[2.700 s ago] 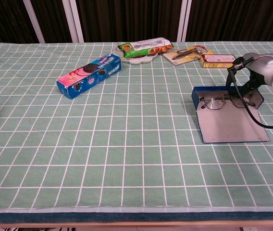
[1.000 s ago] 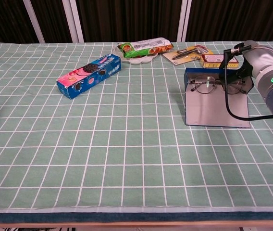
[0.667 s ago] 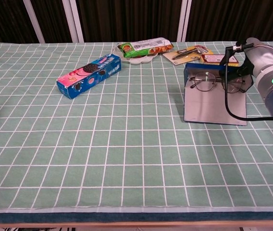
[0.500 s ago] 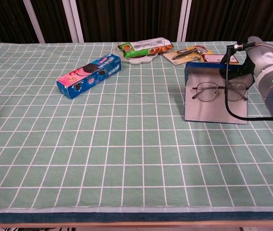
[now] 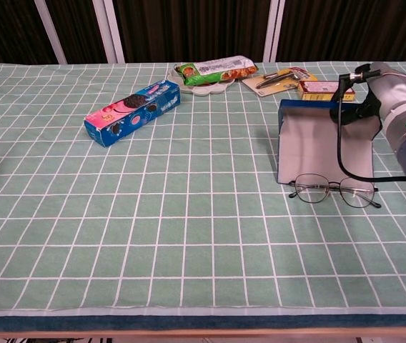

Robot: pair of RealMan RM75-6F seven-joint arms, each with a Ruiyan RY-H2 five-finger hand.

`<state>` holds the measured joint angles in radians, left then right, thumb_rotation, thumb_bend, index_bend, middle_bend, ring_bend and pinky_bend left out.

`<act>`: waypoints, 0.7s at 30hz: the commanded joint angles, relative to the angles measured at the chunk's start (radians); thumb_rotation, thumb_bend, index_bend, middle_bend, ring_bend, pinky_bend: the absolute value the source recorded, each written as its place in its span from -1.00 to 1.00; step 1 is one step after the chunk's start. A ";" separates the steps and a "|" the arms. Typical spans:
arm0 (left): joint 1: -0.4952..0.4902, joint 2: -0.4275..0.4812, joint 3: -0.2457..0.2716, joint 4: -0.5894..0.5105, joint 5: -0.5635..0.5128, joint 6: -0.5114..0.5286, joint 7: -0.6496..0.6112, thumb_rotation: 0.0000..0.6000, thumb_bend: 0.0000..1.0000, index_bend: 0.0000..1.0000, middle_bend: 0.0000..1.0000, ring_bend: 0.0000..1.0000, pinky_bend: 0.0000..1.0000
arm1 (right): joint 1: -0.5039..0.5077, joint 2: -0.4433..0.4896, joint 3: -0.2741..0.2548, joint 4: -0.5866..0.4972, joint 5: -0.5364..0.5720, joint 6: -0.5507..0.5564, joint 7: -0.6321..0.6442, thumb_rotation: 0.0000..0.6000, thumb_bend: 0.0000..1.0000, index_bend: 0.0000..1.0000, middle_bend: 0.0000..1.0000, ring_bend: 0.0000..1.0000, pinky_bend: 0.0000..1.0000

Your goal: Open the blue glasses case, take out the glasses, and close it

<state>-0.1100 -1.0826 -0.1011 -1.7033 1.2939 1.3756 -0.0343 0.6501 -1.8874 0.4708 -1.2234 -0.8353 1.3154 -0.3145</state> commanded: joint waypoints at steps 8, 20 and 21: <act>0.000 0.001 0.001 0.000 0.001 0.000 -0.001 1.00 -0.95 -1.00 -1.00 -1.00 -1.00 | 0.003 0.021 0.002 -0.025 0.057 -0.026 -0.112 1.00 -0.43 -0.66 -1.00 -1.00 -0.61; 0.001 0.004 0.006 -0.003 0.013 0.003 -0.002 1.00 -0.95 -1.00 -1.00 -1.00 -1.00 | -0.035 0.126 -0.056 -0.240 0.005 -0.007 -0.178 1.00 -0.48 -0.18 -0.91 -1.00 -0.61; 0.001 0.005 0.006 -0.003 0.015 0.003 -0.002 1.00 -0.95 -1.00 -1.00 -1.00 -1.00 | -0.041 0.138 -0.066 -0.265 -0.003 -0.003 -0.185 1.00 -0.48 -0.15 -0.89 -1.00 -0.61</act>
<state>-0.1089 -1.0781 -0.0952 -1.7061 1.3086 1.3785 -0.0361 0.6276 -1.7869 0.4334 -1.4283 -0.8119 1.3040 -0.4822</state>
